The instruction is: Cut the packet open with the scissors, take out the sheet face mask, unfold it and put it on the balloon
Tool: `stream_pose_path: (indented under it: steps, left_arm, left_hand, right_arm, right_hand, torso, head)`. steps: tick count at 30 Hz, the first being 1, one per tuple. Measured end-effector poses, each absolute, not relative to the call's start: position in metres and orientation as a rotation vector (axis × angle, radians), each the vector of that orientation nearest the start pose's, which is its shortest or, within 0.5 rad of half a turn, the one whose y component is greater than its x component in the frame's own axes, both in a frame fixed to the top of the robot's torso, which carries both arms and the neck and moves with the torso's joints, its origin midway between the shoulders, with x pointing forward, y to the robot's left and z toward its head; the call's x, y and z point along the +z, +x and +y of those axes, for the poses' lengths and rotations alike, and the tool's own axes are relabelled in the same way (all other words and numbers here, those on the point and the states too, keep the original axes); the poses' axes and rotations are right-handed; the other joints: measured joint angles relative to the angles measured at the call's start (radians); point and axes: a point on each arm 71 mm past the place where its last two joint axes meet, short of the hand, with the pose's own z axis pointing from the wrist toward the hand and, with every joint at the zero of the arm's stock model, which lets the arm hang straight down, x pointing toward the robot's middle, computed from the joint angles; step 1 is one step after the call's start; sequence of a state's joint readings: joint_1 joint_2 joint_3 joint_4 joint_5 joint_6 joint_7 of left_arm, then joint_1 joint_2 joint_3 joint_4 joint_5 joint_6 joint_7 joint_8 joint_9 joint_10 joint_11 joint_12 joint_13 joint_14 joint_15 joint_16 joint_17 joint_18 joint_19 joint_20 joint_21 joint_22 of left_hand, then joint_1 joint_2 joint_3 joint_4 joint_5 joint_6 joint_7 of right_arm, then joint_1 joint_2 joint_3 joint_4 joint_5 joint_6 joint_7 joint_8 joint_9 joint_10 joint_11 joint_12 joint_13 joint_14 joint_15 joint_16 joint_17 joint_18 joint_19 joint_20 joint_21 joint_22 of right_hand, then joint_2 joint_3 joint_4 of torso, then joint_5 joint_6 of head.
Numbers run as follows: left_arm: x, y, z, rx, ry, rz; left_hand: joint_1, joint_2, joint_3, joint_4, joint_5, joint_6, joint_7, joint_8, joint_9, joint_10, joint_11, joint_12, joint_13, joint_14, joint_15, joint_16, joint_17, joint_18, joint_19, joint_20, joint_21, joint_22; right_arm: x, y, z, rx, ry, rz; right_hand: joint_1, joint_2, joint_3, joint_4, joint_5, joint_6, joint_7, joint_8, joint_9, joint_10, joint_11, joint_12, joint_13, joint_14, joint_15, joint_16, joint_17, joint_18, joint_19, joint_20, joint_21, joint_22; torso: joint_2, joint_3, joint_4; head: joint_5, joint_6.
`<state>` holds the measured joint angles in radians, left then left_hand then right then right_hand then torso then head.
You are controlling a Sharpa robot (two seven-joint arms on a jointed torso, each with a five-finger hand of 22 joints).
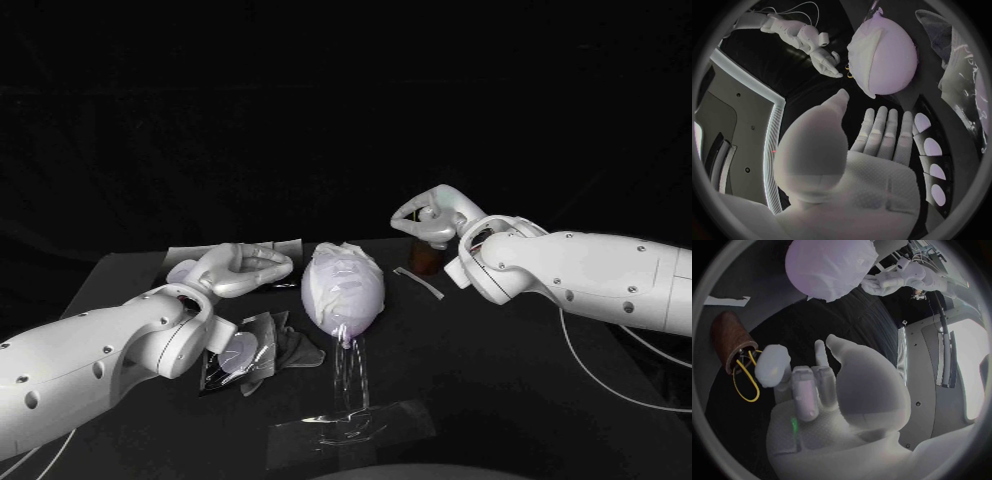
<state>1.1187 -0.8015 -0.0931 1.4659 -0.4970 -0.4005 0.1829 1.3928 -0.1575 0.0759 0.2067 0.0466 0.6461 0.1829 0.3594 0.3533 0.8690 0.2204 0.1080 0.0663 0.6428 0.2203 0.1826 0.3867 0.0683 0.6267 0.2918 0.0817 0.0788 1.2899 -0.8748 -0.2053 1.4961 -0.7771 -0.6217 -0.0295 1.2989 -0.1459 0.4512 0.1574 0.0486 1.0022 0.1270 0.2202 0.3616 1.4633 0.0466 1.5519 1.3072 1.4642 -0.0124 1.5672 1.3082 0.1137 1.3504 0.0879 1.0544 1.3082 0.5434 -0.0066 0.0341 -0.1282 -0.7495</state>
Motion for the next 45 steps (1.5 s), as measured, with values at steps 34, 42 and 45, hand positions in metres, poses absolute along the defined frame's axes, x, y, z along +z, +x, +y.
stream_pose_path:
  steps: [34, 42, 45]
  left_arm:
    - [-0.228, 0.484, 0.183, -1.088, -0.685, 1.711]
    - [-0.23, 0.485, 0.175, -1.07, -0.687, 1.739]
    - [-0.231, 0.486, 0.175, -1.058, -0.689, 1.749]
  left_hand:
    - [0.091, 0.007, -0.159, 0.09, 0.0, 0.029, 0.001, 0.035, -0.036, -0.025, 0.019, 0.054, 0.003, 0.027, -0.003, -0.006, -0.062, 0.0, -0.068, 0.003, -0.014, -0.014]
    - [0.014, -0.131, -0.279, 0.097, 0.012, -0.03, -0.008, 0.014, -0.054, -0.098, 0.033, 0.045, -0.002, -0.06, 0.014, -0.033, -0.097, 0.0, -0.23, 0.004, -0.04, -0.036]
    - [0.002, -0.143, -0.286, 0.098, 0.012, -0.042, -0.008, 0.008, -0.057, -0.112, 0.037, 0.041, -0.002, -0.092, 0.017, -0.043, -0.111, 0.0, -0.25, 0.006, -0.04, -0.037]
  right_arm:
    - [-0.224, 0.509, -0.208, 0.788, 0.56, 1.83]
    - [-0.224, 0.51, -0.207, 0.792, 0.574, 1.828]
    - [-0.223, 0.51, -0.207, 0.794, 0.581, 1.828]
  right_hand:
    - [-0.029, -0.004, -0.075, 0.025, 0.0, -0.03, 0.022, -0.031, -0.02, 0.005, 0.013, 0.015, 0.001, 0.002, 0.005, 0.0, 0.0, -0.008, 0.011, 0.004, 0.016, 0.0]
    - [-0.04, -0.002, -0.107, 0.051, 0.0, -0.03, 0.022, -0.035, -0.022, 0.005, 0.013, 0.014, 0.0, 0.002, 0.005, -0.001, 0.0, -0.008, 0.008, 0.006, 0.016, 0.0]
    - [-0.04, -0.002, -0.113, 0.052, 0.0, -0.03, 0.022, -0.039, -0.022, 0.005, 0.013, 0.014, 0.0, 0.002, 0.005, -0.003, 0.0, -0.008, 0.007, 0.007, 0.016, 0.0]
  torso:
    - [0.039, 0.006, -0.0032]
    - [0.047, 0.0045, -0.0024]
    - [0.05, 0.0044, -0.0026]
  head:
    - [-0.011, 0.021]
    - [-0.01, 0.023]
    - [-0.009, 0.023]
